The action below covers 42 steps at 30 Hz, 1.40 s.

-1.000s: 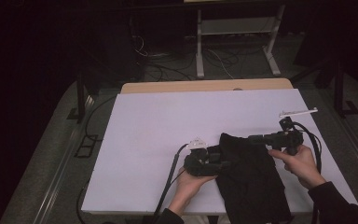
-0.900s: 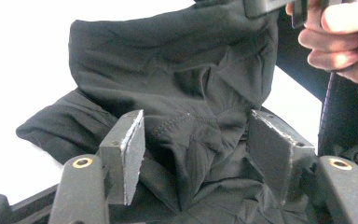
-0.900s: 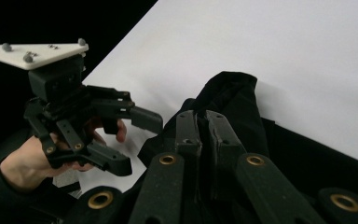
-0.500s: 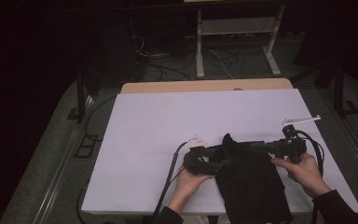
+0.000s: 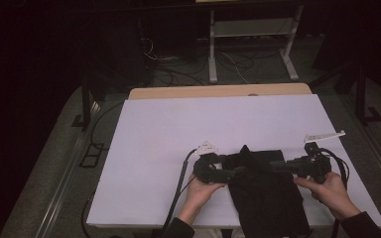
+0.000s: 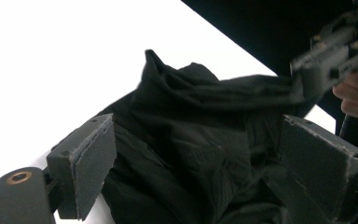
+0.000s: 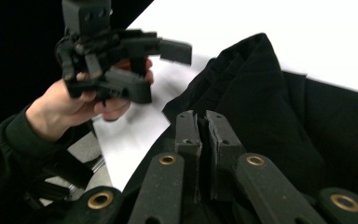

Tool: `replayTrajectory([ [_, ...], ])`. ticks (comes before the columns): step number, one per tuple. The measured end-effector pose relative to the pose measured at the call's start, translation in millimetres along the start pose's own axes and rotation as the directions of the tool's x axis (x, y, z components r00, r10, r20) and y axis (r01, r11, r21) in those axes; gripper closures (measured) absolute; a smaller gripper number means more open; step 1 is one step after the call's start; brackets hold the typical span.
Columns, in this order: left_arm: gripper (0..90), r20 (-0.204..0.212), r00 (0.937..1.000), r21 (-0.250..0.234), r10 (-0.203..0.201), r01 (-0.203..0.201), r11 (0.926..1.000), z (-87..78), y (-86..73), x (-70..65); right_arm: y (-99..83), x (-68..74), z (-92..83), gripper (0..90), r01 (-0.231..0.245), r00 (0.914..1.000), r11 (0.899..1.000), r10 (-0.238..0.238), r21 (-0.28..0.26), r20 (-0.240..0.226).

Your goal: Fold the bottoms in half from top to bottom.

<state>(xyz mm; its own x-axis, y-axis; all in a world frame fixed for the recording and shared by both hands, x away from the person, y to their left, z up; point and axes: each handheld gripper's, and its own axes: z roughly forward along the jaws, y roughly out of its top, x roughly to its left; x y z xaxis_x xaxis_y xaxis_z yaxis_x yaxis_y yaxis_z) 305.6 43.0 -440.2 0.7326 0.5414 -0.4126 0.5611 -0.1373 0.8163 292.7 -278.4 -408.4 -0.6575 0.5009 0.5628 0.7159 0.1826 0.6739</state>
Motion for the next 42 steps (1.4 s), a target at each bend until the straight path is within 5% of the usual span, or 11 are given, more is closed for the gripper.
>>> replayTrajectory([
  [19,8.0,-0.013,0.9999,-0.046,-0.008,0.008,0.9989,-6.5,3.3,3.4,-28.8,17.6,-3.7,82.7,0.041,0.9984,0.997,-0.039,0.071,-0.041],
  [37,7.8,-0.018,0.9998,-0.029,-0.004,0.004,0.9996,-3.7,1.9,3.5,-53.1,8.9,-9.7,81.7,0.015,0.9981,0.991,-0.007,0.136,-0.062],
  [42,7.8,-0.017,0.9998,-0.028,-0.005,0.005,0.9996,-2.8,0.8,3.3,-55.6,4.5,-7.8,80.7,0.013,0.9994,0.984,-0.007,0.175,-0.035],
])
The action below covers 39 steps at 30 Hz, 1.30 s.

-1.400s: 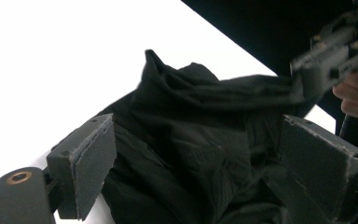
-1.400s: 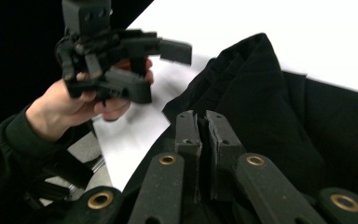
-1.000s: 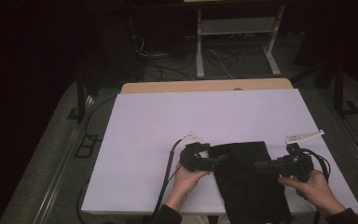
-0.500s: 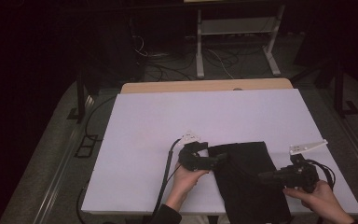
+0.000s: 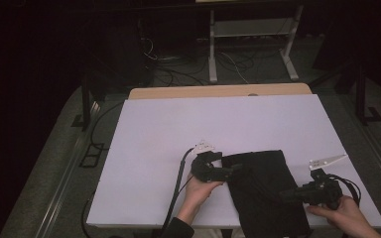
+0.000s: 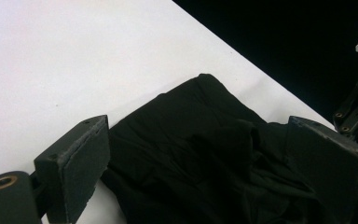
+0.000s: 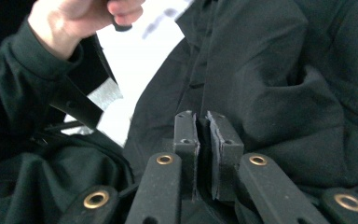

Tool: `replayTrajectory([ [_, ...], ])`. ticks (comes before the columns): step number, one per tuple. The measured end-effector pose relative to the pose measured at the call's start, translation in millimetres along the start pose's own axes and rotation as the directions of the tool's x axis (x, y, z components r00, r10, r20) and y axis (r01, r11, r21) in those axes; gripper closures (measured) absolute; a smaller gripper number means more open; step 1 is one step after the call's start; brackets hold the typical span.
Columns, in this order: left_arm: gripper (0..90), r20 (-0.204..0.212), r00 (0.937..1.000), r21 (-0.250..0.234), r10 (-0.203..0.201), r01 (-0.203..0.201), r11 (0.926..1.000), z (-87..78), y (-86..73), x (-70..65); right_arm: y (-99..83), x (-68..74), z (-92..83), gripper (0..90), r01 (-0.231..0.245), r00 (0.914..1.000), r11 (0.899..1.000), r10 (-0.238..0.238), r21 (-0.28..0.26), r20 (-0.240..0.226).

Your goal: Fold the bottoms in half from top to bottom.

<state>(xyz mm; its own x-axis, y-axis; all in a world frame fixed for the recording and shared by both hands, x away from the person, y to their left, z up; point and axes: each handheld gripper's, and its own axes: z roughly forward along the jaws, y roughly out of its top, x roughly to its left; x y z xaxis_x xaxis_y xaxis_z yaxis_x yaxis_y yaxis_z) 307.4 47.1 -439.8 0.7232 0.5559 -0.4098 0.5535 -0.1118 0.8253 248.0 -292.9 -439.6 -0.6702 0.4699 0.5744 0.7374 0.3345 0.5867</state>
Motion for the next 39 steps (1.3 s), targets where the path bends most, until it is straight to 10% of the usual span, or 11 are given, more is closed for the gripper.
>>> replayTrajectory([
  [8,7.8,-0.002,1.0,-0.002,0.0,0.0,1.0,-1.2,0.3,0.3,0.9,2.5,5.6,70.8,0.021,0.9982,0.998,-0.024,0.06,0.055],
  [19,7.8,-0.007,1.0,-0.004,-0.002,0.002,1.0,-1.6,0.1,1.5,20.2,7.0,-13.5,46.0,0.077,0.9949,0.996,-0.074,-0.044,0.069],
  [29,7.8,-0.008,1.0,-0.01,-0.001,0.001,0.9999,-4.4,1.1,1.9,56.5,-0.4,-7.9,87.2,0.14,0.986,0.989,-0.135,-0.05,0.098],
  [39,7.8,-0.008,1.0,-0.016,-0.003,0.002,0.9999,-5.1,1.4,3.1,70.3,-17.5,11.4,88.4,0.13,0.9751,0.991,-0.129,0.004,0.18],
])
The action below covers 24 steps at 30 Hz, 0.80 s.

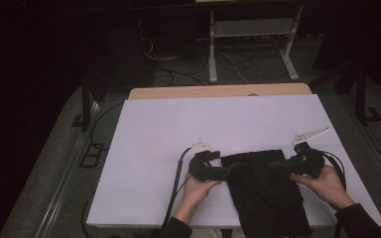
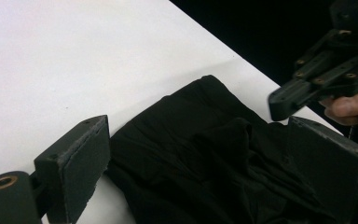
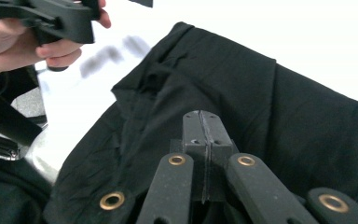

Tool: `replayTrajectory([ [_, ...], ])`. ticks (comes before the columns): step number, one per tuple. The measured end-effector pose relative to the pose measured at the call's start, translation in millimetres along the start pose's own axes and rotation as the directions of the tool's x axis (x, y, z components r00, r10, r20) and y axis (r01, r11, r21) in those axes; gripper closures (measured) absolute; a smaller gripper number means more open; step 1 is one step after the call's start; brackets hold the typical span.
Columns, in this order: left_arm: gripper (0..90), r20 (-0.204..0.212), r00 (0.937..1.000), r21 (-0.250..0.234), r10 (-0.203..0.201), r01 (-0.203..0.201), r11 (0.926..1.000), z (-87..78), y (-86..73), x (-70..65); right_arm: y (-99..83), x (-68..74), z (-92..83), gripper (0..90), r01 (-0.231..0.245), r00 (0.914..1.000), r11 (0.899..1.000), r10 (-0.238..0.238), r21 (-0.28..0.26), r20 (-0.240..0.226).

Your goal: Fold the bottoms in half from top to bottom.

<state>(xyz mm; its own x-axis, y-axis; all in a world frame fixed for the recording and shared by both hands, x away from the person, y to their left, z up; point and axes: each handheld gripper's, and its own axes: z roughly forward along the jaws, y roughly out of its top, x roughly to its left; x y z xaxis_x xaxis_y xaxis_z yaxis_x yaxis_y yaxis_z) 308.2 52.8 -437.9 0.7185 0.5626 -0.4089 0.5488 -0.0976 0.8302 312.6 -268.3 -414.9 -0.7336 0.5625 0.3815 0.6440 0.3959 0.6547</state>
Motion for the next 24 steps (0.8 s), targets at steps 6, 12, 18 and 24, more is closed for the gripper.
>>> replayTrajectory([
  [6,8.3,-0.003,1.0,-0.007,0.003,-0.003,1.0,0.9,-0.3,-0.6,2.7,-10.1,9.7,88.3,-0.017,0.9998,1.0,0.017,0.02,0.012],
  [12,8.4,-0.001,1.0,-0.004,-0.001,0.001,1.0,2.3,-0.8,-0.1,5.7,-20.2,18.1,88.4,-0.045,0.9988,0.998,0.044,0.035,0.018],
  [18,8.4,0.0,1.0,0.0,-0.003,0.003,1.0,3.0,-1.4,0.2,10.9,-29.1,32.0,88.4,-0.059,0.9982,0.995,0.059,0.076,0.002],
  [24,8.3,-0.005,1.0,0.008,-0.001,0.001,1.0,2.4,-1.9,1.2,13.2,-37.2,43.3,88.4,-0.066,0.9975,0.991,0.069,0.117,-0.017],
])
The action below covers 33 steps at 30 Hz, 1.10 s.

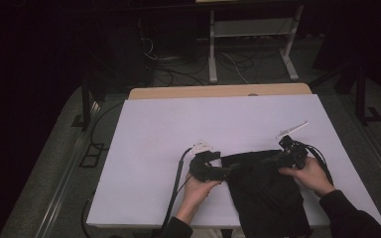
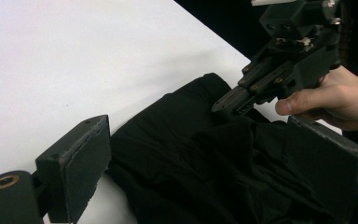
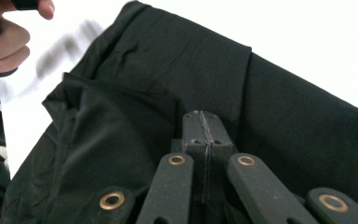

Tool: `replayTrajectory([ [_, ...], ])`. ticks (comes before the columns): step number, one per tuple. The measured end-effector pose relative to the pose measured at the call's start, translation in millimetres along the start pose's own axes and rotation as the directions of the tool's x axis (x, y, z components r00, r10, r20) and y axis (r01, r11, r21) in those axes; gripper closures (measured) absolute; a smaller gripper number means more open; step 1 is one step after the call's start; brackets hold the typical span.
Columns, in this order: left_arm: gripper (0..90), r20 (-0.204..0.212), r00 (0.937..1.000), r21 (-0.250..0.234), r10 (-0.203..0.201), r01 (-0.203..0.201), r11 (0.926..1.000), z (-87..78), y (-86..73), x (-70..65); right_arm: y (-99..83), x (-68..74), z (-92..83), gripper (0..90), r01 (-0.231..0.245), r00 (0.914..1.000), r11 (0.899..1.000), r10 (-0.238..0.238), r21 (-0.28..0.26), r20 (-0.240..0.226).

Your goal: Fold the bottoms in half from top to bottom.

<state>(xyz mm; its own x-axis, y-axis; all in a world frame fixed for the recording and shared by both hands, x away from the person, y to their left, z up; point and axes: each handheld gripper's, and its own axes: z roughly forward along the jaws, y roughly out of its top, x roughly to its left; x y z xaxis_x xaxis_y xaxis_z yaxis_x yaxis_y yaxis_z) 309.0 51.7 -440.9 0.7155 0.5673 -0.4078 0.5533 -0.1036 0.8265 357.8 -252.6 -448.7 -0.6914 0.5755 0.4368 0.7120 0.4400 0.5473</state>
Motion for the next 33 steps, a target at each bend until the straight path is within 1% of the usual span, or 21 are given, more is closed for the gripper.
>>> replayTrajectory([
  [4,8.3,-0.001,1.0,0.006,-0.003,0.003,1.0,0.4,-0.6,0.2,2.4,-2.7,4.6,88.4,-0.013,0.999,1.0,0.013,0.021,-0.044],
  [6,8.3,-0.003,1.0,0.013,-0.003,0.003,0.9999,1.1,-1.4,0.2,2.7,-2.4,7.0,88.4,-0.001,0.9974,1.0,0.002,0.023,-0.072],
  [8,8.3,0.003,0.9999,0.013,-0.017,0.017,0.9998,2.0,-2.9,1.7,2.8,-1.5,9.4,88.3,0.001,0.9957,0.999,0.002,0.039,-0.092],
  [10,8.3,-0.007,0.9998,0.016,-0.021,0.021,0.9997,3.0,-4.0,3.1,2.8,-1.0,11.8,88.4,0.009,0.9949,0.999,-0.004,0.05,-0.101],
  [11,8.3,-0.009,0.9998,0.02,-0.02,0.02,0.9996,3.3,-4.1,3.8,2.8,-0.9,12.7,88.3,0.005,0.9942,0.998,0.001,0.056,-0.108],
  [14,8.3,-0.012,0.9996,0.015,-0.025,0.025,0.9996,3.3,-3.9,4.3,2.6,0.4,14.1,88.3,0.016,0.9897,0.998,-0.006,0.065,-0.143],
  [15,8.3,-0.012,0.9996,0.011,-0.026,0.027,0.9996,3.0,-3.7,4.3,2.5,2.2,14.2,88.3,0.025,0.9867,0.997,-0.014,0.069,-0.162],
  [17,8.4,-0.016,0.9996,0.009,-0.024,0.024,0.9997,1.9,-3.3,5.1,2.3,6.1,14.0,88.3,0.049,0.9831,0.996,-0.034,0.079,-0.18],
  [20,8.3,-0.023,0.9992,0.008,-0.032,0.032,0.9995,1.1,-3.2,7.5,2.5,13.1,13.6,88.3,0.086,0.9748,0.993,-0.067,0.08,-0.213],
  [23,8.3,-0.033,0.9986,0.003,-0.041,0.041,0.9991,0.7,-2.9,9.4,2.9,20.2,14.5,88.2,0.108,0.9685,0.991,-0.086,0.082,-0.233],
  [26,8.3,-0.035,0.9985,-0.005,-0.042,0.042,0.9991,0.0,-2.4,9.9,2.1,27.1,13.7,88.2,0.119,0.9622,0.99,-0.096,0.076,-0.255],
  [30,8.3,-0.037,0.9983,-0.003,-0.046,0.046,0.9989,0.3,-2.9,10.6,-1.4,34.9,11.0,88.2,0.13,0.9579,0.989,-0.108,0.066,-0.266],
  [33,8.3,-0.033,0.9983,0.003,-0.048,0.048,0.9989,2.2,-5.2,10.6,-4.6,41.4,12.0,87.6,0.133,0.9554,0.988,-0.105,0.084,-0.276],
])
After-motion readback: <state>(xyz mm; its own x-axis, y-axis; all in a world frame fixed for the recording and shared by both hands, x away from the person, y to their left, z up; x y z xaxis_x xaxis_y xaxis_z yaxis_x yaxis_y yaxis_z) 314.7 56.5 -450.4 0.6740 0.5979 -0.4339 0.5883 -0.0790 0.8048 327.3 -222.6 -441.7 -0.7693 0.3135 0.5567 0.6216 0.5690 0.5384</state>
